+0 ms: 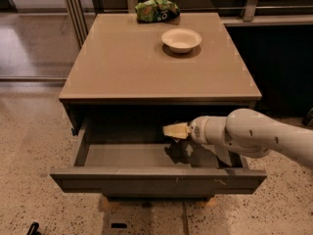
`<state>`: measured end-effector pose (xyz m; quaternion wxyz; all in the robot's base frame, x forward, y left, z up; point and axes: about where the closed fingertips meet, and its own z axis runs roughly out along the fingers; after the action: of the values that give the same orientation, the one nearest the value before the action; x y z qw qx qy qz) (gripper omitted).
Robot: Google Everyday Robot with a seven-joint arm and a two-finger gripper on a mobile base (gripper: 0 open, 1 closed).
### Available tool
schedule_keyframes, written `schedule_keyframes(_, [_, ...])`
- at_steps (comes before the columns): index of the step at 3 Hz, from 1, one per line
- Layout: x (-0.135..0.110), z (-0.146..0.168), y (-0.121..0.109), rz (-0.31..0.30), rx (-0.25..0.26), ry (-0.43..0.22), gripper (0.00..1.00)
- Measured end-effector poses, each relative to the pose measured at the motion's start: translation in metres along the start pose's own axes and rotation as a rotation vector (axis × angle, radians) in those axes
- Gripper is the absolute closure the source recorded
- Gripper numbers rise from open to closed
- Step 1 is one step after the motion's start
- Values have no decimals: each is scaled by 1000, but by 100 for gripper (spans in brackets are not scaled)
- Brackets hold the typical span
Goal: Place rxbar chocolate into top drawer
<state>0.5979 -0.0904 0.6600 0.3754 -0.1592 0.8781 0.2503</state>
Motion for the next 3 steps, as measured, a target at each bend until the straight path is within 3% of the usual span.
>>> schedule_keyframes(3, [0, 0, 0, 0, 0, 0, 0])
